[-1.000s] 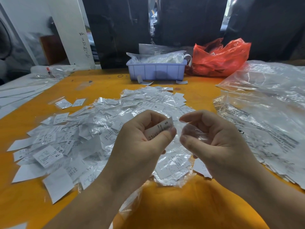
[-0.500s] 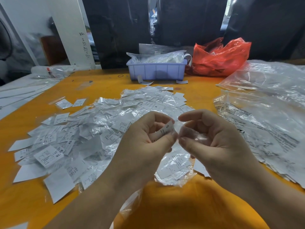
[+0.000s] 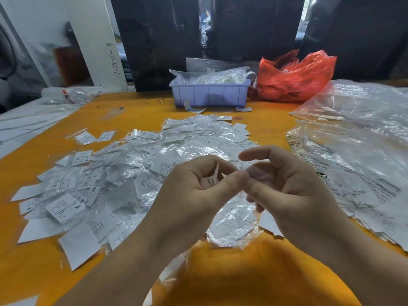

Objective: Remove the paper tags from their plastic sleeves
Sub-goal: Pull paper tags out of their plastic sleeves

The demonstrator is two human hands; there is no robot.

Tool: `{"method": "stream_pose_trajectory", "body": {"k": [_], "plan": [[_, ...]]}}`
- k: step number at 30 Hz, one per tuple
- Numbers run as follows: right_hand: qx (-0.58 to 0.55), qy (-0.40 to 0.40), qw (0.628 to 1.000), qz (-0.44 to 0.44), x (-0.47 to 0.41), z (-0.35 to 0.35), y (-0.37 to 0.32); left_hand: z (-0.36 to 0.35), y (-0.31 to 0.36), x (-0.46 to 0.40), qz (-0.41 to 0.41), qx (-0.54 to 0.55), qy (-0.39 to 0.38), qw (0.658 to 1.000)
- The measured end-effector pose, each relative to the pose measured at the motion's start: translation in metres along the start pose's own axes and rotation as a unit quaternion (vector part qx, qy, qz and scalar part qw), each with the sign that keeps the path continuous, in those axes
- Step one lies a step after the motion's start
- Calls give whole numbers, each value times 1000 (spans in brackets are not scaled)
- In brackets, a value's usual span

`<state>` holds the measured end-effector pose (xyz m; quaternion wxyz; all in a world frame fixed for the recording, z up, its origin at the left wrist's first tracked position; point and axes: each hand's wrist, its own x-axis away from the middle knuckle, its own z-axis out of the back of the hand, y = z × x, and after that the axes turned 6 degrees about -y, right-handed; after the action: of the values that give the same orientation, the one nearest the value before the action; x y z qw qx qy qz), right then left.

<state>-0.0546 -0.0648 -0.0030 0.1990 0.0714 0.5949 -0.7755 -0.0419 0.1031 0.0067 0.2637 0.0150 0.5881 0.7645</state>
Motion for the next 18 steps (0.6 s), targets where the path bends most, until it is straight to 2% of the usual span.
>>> {"method": "stream_pose_trajectory", "body": {"k": [7,14,18], "plan": [[-7,2,1000,-3,0,2,1,1,1,-1,4,-12,25,1000],[-103,26,994,-13,-5,10,3,7,-5,-4,77,124,20,989],[-182,22,982,-37,-5,12,3,9,-5,-5,84,138,12,987]]}}
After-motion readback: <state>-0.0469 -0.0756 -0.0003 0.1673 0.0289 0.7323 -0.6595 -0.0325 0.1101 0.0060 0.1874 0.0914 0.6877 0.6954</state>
